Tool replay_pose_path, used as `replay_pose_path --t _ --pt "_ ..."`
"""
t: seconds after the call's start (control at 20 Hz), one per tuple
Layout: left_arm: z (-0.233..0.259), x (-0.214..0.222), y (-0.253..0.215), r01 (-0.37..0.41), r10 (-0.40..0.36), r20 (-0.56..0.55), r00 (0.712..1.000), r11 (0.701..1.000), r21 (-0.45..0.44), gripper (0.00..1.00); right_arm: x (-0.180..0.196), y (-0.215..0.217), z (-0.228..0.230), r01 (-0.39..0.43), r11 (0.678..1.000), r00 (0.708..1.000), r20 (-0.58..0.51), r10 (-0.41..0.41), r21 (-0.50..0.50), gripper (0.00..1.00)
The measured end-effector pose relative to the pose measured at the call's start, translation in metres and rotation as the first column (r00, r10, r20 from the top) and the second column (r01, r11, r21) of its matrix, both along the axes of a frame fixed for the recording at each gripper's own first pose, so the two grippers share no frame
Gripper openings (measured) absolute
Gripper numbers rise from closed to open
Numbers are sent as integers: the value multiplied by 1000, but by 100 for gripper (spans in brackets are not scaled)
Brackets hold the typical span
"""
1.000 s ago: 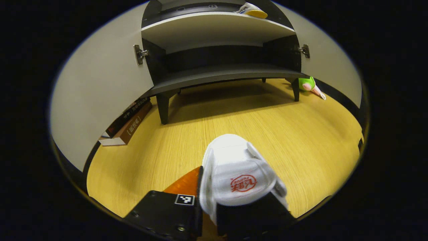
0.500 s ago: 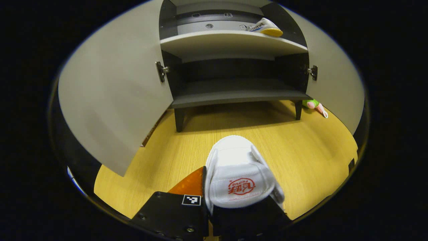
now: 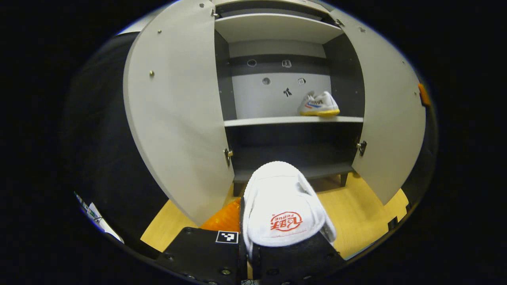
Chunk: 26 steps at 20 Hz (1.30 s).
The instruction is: Grab one shoe with the right hand and put it into the shoe cabinet, grab the other shoe with the left hand and put it into the shoe cabinet; then close the right door with the right hand and the left door with the left hand.
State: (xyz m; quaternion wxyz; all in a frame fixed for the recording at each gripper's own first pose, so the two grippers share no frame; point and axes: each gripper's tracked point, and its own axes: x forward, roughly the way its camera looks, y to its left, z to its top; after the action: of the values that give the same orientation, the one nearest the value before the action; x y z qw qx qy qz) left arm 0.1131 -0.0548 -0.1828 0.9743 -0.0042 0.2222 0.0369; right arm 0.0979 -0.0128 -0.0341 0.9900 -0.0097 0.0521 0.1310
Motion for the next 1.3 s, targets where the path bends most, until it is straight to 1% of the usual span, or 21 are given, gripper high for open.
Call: replay_pose_path --t 0.15,0.35,0.45,0.65,0.85,0.9,1.0,1.15,1.3 --pt "60 8 0 -13 15 79 997 1000 -19 14 2 1 8 -19 1000 1000 20 19 12 100" --pt "119 24 0 -2 7 173 985 1000 -30 14 4 2 16 -44 999 998 36 43 21 100" --pt "148 49 -3 3 1 222 975 1000 -15 14 5 1 18 -51 999 998 45 51 14 100" --pt "179 99 -11 17 -13 279 960 1000 -13 14 3 -3 24 -55 998 997 57 54 14 100" --pt "193 162 -19 26 -29 304 952 1000 11 14 -2 -6 30 -47 999 996 74 46 11 100" --pt "195 181 -21 27 -28 308 951 1000 6 14 -4 -7 30 -45 999 996 73 44 8 100" --pt "192 216 -27 31 -30 294 955 1000 2 14 -7 -10 31 -36 999 997 71 36 9 100" --pt "171 268 -33 35 -40 260 965 999 21 14 -11 -16 29 -12 1000 998 64 12 3 100" --pt "133 312 -43 42 -48 170 984 998 39 14 -18 -23 26 28 1000 999 45 -28 6 100"
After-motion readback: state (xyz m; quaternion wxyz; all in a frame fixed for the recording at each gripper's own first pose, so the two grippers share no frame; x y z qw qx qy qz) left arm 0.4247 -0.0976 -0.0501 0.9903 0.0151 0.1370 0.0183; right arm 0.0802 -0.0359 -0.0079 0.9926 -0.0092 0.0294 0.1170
